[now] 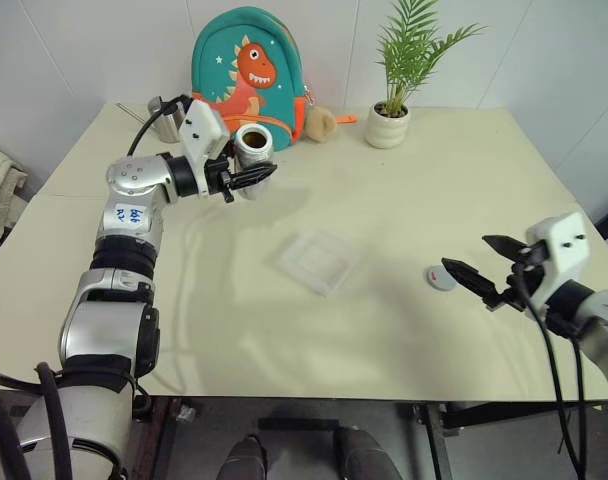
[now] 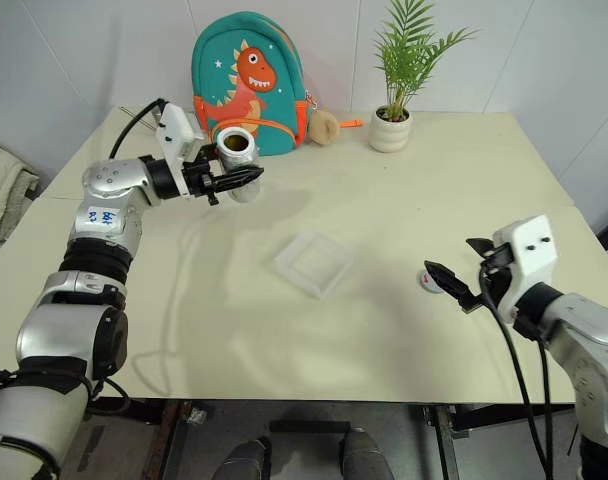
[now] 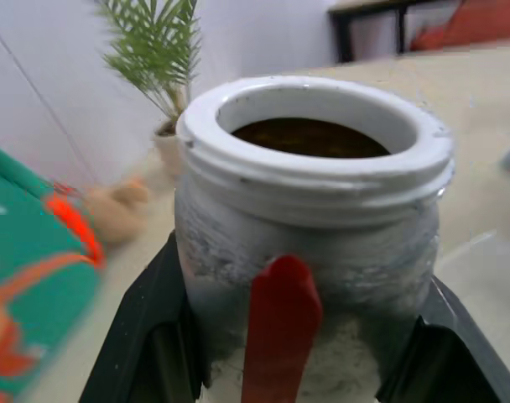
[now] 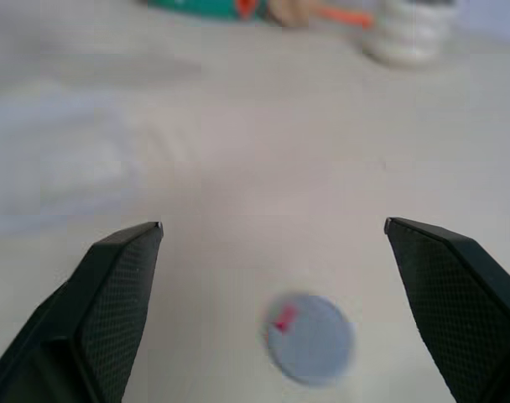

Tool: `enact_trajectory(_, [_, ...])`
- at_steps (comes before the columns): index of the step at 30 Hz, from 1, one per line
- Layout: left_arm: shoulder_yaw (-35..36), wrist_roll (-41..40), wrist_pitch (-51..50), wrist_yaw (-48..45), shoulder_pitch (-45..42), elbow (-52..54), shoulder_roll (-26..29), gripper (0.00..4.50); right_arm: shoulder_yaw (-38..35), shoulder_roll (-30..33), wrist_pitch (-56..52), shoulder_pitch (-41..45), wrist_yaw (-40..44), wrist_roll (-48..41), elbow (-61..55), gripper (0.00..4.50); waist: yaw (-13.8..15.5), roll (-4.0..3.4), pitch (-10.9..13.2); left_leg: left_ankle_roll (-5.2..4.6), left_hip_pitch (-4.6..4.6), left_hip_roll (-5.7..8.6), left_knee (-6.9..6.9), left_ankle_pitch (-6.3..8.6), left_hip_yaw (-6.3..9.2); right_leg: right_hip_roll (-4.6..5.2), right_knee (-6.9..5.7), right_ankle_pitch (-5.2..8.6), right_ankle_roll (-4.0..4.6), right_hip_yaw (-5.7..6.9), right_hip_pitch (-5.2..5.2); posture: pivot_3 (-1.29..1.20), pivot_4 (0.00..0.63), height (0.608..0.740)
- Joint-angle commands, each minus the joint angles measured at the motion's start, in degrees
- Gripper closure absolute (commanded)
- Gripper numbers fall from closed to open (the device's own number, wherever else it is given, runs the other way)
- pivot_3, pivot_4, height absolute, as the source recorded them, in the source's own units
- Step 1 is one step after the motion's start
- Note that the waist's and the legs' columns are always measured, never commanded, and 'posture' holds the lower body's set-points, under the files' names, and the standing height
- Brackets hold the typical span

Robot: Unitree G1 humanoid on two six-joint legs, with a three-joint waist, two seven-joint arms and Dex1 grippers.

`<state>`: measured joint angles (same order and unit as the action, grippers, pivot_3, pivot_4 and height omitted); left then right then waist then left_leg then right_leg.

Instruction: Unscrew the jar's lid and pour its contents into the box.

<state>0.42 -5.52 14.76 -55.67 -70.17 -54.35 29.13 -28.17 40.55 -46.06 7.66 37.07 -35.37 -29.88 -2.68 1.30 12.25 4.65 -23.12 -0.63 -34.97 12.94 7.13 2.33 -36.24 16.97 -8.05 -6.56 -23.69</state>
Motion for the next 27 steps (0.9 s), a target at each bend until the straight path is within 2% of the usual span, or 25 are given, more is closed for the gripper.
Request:
enact_trajectory(1, [-6.33,10.40,16.72,5.83,-3.06,-3.10,0.15,2.57,-4.67,3.48,-0.44,-3.63,6.23,-6.82,-3.91,0.04,0.27,-0.01,0.00,0.00,-0.01,0.03,-0.01,0.00,0.00,0.02,0.06,-0.02,-0.04,-0.01,0.01,0.00,0.150,0.740])
enact_trajectory(5, [-14.94,23.46,33.77,14.72,-6.04,-5.47,-0.23,2.57,-6.32,5.03,0.89,-4.54,5.68,-6.89,-2.27,0.04,0.68,0.02,0.01,0.00,-0.04,0.04,-0.09,0.00,-0.08,0.03,0.36,-0.19,-0.20,-0.11,0.13,0.00,0.150,0.740])
enact_trajectory(9, [-20.17,33.13,43.19,24.93,-9.14,-6.38,-0.65,2.57,-7.46,5.44,0.15,-6.47,6.68,-9.60,-3.57,0.04,1.14,0.14,0.08,0.00,-0.10,0.04,-0.11,0.00,-0.09,0.02,0.42,-0.21,-0.22,-0.14,0.12,0.00,0.150,0.740])
enact_trajectory(11, [-23.79,41.72,45.46,34.87,-11.31,-5.21,-0.05,2.57,-8.31,5.83,-0.21,-8.25,7.58,-11.40,-4.81,0.04,1.16,0.15,0.09,-0.01,-0.12,0.05,-0.09,0.01,-0.09,0.02,0.47,-0.21,-0.23,-0.14,0.12,0.00,0.150,0.740])
enact_trajectory(16, [-32.11,60.32,44.92,61.29,-16.64,-2.26,0.29,2.57,-8.07,6.67,0.40,-8.94,6.52,-11.89,-4.75,0.04,1.01,0.21,0.12,-0.02,-0.15,0.07,-0.10,0.07,-0.15,0.04,0.61,-0.24,-0.36,-0.20,0.13,0.00,0.150,0.740])
enact_trajectory(18, [-38.34,70.68,42.28,73.81,-18.26,0.49,1.25,2.57,-8.28,7.04,-0.17,-9.17,6.94,-13.49,-5.22,0.04,1.05,0.25,0.15,-0.01,-0.15,0.06,-0.10,0.08,-0.17,0.03,0.61,-0.23,-0.37,-0.21,0.12,0.00,0.150,0.740])
enact_trajectory(20, [-42.73,76.97,39.75,83.16,-19.41,1.03,1.44,2.57,-8.95,7.28,-0.29,-9.20,7.82,-15.48,-5.43,0.04,1.04,0.27,0.15,0.00,-0.14,0.06,-0.09,0.08,-0.17,0.03,0.62,-0.22,-0.39,-0.21,0.12,0.00,0.150,0.740])
enact_trajectory(24, [-50.36,87.38,30.89,99.23,-21.34,0.95,1.71,2.57,-10.91,9.21,-0.11,-11.00,10.46,-18.27,-6.81,0.04,1.07,0.33,0.19,0.02,-0.15,0.07,-0.09,0.10,-0.21,0.04,0.62,-0.19,-0.44,-0.23,0.11,0.00,0.150,0.740])
enact_trajectory(27, [-54.70,91.70,27.15,105.47,-21.48,-0.89,1.85,2.57,-11.40,10.13,0.71,-11.29,9.56,-17.33,-5.69,0.04,1.07,0.47,0.27,0.06,-0.15,0.07,-0.10,0.12,-0.25,0.04,0.64,-0.18,-0.45,-0.24,0.11,0.00,0.150,0.740])
